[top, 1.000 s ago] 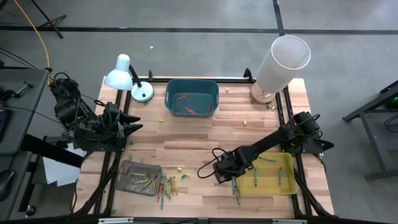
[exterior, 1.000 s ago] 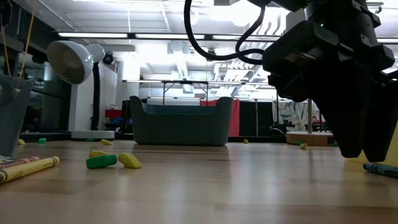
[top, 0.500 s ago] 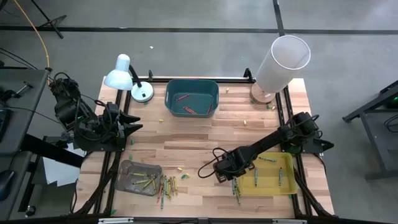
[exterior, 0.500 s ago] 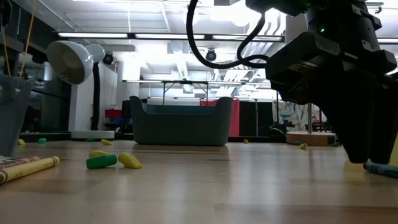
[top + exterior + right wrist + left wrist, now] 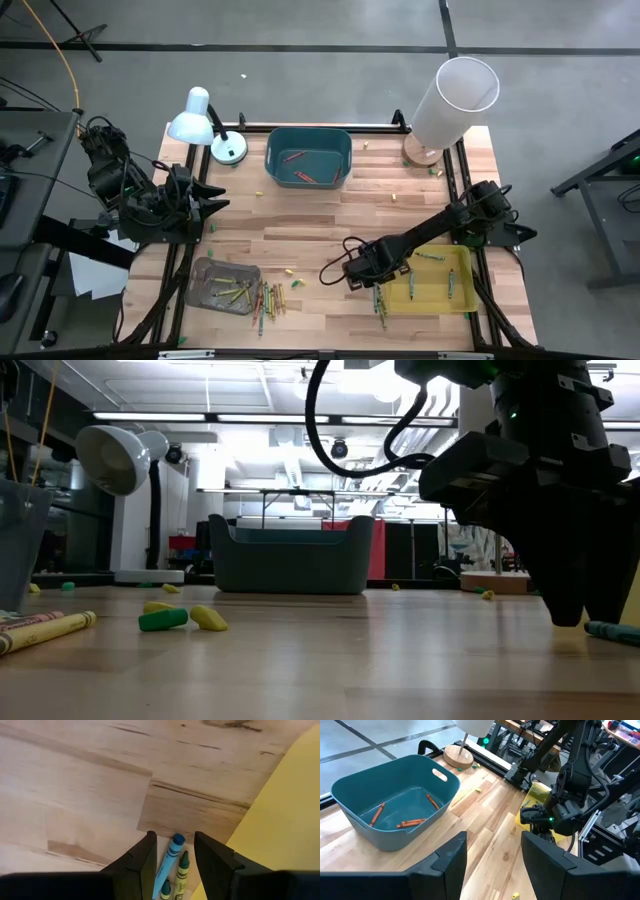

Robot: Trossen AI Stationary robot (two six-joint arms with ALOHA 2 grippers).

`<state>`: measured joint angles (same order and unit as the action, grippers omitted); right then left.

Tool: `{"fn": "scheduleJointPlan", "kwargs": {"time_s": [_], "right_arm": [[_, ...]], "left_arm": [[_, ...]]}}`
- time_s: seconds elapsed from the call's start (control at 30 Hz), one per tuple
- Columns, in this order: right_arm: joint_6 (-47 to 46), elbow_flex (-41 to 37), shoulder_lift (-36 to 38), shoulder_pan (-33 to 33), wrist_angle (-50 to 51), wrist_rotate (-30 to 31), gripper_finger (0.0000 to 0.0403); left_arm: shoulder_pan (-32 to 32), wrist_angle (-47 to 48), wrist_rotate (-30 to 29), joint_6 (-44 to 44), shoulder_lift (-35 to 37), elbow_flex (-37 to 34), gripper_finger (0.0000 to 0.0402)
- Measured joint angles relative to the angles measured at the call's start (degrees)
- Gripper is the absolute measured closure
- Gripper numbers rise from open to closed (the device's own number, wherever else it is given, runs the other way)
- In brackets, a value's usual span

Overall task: Sort crayons
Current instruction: Put the right blue crayon into the yellow bin

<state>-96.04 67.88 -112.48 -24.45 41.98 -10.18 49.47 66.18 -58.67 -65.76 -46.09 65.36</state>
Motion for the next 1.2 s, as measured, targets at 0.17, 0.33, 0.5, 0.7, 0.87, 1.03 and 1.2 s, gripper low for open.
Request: {"fn": "scheduleJointPlan", "kwargs": {"time_s": [0.17,0.33,0.5,0.7,0.87,1.03,1.2], "right_arm": [[-0.28,0.04,-0.07,-0.07,0.0,0.07,0.028],[-2.13,0.31,-1.45,-0.92,-2.84,1.59,0.028],[-4.03,0.33,-1.45,-1.81,-3.85,2.24,0.0286],[-3.08,0.37,-1.45,-1.12,-2.08,3.42,0.031],[-0.28,-0.02,0.62,-0.75,-2.02,7.99,0.032],[9.66,1.67,3.73,-0.29,0.28,17.45,0.032],[17.52,6.02,6.67,-0.85,1.21,13.74,0.032]], "left_arm": [[0.0,0.01,0.33,0.0,-0.02,-0.02,0.0229],[0.02,0.03,1.93,-0.01,-0.02,-0.02,0.0229],[0.02,-0.01,1.93,0.0,-0.02,-0.02,0.0229],[0.0,0.0,1.95,0.0,0.02,-0.02,0.0229],[0.01,0.02,1.95,0.0,0.03,-0.02,0.0229],[0.0,0.03,1.95,0.59,0.03,-0.02,0.0229],[0.01,-0.01,2.0,0.86,0.03,-0.02,0.0229]]}}
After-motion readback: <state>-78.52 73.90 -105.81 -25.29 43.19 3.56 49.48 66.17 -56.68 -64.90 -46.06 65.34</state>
